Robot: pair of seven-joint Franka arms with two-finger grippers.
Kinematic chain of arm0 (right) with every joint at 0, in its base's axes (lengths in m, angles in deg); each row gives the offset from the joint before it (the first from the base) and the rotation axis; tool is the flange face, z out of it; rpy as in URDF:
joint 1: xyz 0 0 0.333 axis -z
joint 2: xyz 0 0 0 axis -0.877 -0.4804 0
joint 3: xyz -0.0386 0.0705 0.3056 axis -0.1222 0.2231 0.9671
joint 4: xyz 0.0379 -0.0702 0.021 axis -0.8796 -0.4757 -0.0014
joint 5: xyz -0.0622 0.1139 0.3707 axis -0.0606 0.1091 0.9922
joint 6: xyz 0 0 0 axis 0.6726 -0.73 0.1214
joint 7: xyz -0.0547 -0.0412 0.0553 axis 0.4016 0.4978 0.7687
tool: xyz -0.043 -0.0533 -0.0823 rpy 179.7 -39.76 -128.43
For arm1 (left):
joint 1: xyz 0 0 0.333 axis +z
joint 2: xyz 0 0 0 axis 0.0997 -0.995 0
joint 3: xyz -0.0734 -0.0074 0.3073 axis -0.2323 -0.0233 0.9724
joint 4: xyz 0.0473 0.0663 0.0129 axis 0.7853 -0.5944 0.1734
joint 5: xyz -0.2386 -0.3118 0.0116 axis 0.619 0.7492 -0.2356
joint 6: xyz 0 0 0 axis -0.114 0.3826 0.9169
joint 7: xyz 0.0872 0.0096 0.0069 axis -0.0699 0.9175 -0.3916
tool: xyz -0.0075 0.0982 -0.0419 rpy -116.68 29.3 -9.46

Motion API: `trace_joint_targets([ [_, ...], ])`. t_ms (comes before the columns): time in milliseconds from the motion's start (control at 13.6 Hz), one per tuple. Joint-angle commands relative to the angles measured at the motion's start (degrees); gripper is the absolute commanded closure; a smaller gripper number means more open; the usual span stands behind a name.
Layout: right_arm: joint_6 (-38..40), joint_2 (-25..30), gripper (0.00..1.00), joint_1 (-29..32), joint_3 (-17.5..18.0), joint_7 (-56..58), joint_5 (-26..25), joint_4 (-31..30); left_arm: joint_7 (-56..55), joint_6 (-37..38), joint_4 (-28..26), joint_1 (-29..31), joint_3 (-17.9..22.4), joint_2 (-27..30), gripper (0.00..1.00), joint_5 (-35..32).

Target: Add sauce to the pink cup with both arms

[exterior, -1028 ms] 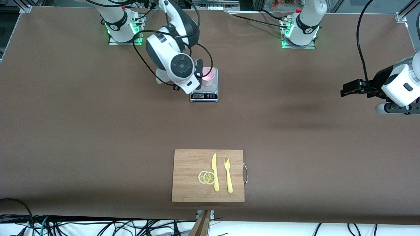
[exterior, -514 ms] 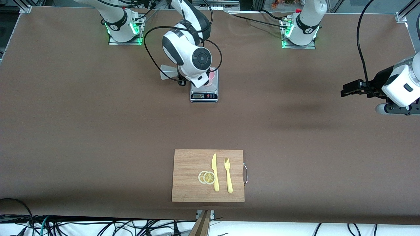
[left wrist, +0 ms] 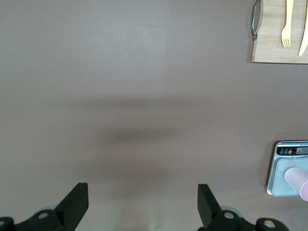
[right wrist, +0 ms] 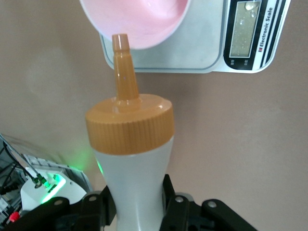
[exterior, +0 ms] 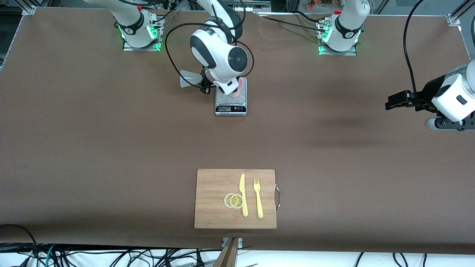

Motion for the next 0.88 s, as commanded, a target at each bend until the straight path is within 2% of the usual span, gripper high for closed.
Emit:
trace_joint_targets([
  [0,3.17,-0.36,0.71,-0.81,0.80,-1.70,-2.04,3.09,1.73,1.18,1.85,0.44,-0.09,-0.83,0.00,-0.46],
  [367,3.70,-1.85,0.70,-3.00,0.80,-3.02,-6.78,6.34,1.73,1.18,1.85,0.44,-0.09,-0.83,0.00,-0.46],
  [661,3.79,-1.85,0.67,-2.31,0.80,-2.76,-6.70,6.34,1.73,1.18,1.85,0.44,-0.09,-0.83,0.00,-0.46],
  [807,3.79,-1.59,0.61,0.75,0.54,-1.10,-4.69,6.34,1.73,1.18,1.85,0.44,-0.09,-0.83,0.00,-0.46],
])
